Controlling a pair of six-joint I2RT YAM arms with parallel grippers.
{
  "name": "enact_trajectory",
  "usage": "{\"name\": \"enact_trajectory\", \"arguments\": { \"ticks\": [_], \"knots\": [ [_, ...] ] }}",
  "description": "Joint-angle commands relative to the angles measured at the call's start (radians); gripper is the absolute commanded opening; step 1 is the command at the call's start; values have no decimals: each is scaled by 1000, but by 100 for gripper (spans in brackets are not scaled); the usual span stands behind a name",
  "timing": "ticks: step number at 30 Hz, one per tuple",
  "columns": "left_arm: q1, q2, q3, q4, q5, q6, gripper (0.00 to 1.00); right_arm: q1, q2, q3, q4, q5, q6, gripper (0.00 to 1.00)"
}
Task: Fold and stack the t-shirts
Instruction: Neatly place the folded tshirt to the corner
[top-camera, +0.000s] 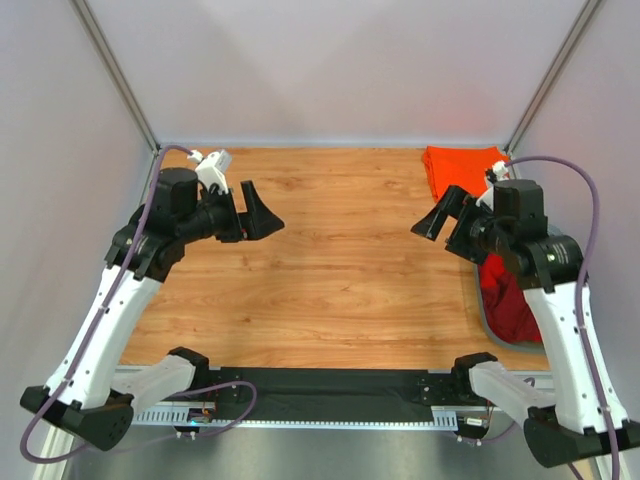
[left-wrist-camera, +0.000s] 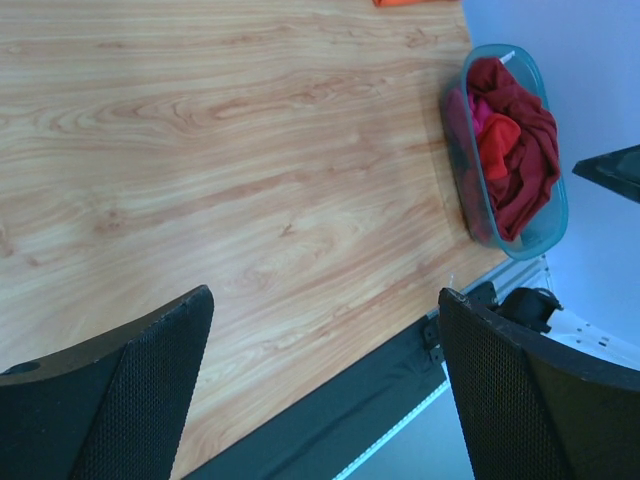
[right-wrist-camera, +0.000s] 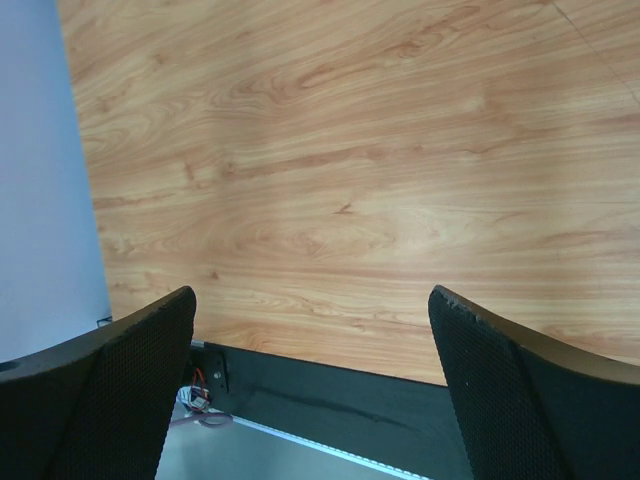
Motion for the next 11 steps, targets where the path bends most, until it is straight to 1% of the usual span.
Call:
{"name": "enact_trajectory", "arguments": {
  "ticks": [1,11],
  "knots": [
    [-5,-97,-50,15,45,-34,99,-1,-60,-2,-14,-51,13,100],
    [-4,-148,-51,-29,53,-61,99,0,-117,2,-13,-55,-5,100]
  ]
}}
